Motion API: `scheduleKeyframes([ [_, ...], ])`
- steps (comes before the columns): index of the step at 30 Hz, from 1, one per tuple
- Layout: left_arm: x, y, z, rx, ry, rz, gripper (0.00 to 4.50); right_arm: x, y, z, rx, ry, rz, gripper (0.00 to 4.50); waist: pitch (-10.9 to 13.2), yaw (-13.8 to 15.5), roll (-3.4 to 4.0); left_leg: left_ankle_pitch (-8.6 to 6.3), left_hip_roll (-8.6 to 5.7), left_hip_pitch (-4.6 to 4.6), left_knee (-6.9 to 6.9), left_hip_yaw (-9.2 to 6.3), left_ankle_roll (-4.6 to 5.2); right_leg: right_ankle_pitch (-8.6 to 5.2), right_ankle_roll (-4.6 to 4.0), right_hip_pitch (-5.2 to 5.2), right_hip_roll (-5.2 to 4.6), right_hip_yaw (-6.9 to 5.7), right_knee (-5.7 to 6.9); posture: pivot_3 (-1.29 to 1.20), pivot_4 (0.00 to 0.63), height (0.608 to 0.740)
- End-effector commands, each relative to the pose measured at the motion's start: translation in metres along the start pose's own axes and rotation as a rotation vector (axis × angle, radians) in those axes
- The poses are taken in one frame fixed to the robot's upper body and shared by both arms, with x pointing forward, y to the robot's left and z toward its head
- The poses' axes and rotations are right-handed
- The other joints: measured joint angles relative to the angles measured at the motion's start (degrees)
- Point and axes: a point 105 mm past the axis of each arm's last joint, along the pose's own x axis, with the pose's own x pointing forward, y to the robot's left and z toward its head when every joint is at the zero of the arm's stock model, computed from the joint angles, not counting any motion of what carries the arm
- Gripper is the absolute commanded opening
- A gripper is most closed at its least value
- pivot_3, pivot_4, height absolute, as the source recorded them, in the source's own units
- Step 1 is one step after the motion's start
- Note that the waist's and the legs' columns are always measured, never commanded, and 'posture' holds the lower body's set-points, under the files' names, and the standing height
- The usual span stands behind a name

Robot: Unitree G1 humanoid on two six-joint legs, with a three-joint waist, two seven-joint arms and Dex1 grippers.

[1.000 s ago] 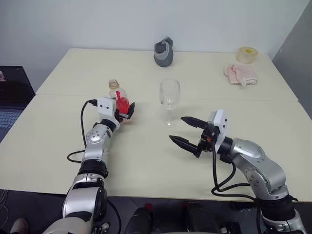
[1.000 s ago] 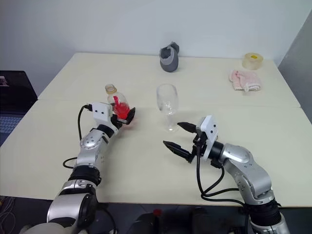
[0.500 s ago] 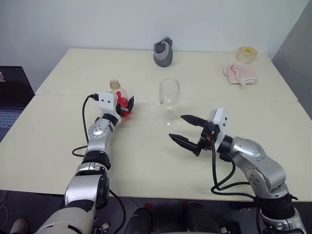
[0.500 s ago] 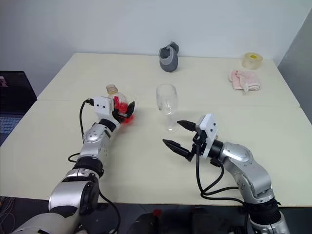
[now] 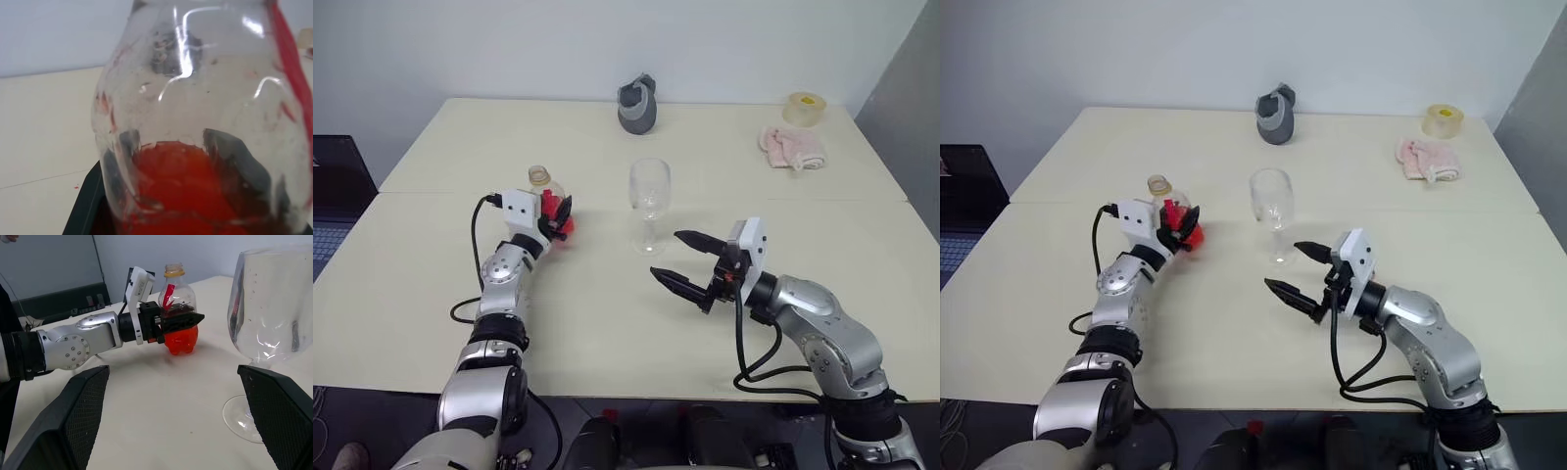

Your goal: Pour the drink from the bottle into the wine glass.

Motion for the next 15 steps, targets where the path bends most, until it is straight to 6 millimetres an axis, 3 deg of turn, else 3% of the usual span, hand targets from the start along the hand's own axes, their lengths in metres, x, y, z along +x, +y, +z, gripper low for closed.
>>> scheduleKeyframes([
  [1,0.001,0.008,0.028,0.046,-0.069,-0.003,1.84,0.002,0.000,0.011,-0.046,-0.038,0.002,4.50,0.0,0.0,0.00,0.00,0.00,0.00,0.00,0.00,0.00,0.00,0.00,0.00,0.00,0.00,0.00,0.00,0.150,0.740],
  [8,0.008,0.009,0.053,0.186,0.000,-0.133,1.81,0.004,-0.011,0.016,-0.081,-0.017,-0.061,4.50,0.0,-0.1,0.00,0.00,-0.02,-0.01,0.00,-0.01,0.00,0.00,0.00,-0.02,0.02,-0.01,0.02,0.00,0.150,0.740],
  [11,0.018,0.005,0.072,0.278,-0.012,-0.194,1.81,0.007,-0.025,0.030,-0.117,-0.045,-0.139,4.50,0.0,-0.1,0.00,0.01,-0.03,-0.04,0.02,-0.03,0.00,0.00,0.00,-0.02,0.03,-0.02,0.02,0.00,0.150,0.740],
  [15,0.029,-0.010,0.083,0.392,-0.008,-0.298,1.81,0.012,-0.031,0.043,-0.125,-0.073,-0.168,4.50,0.0,0.0,0.00,0.01,-0.04,-0.04,0.02,-0.02,-0.01,0.00,0.00,-0.02,0.01,-0.02,0.00,0.00,0.150,0.740],
])
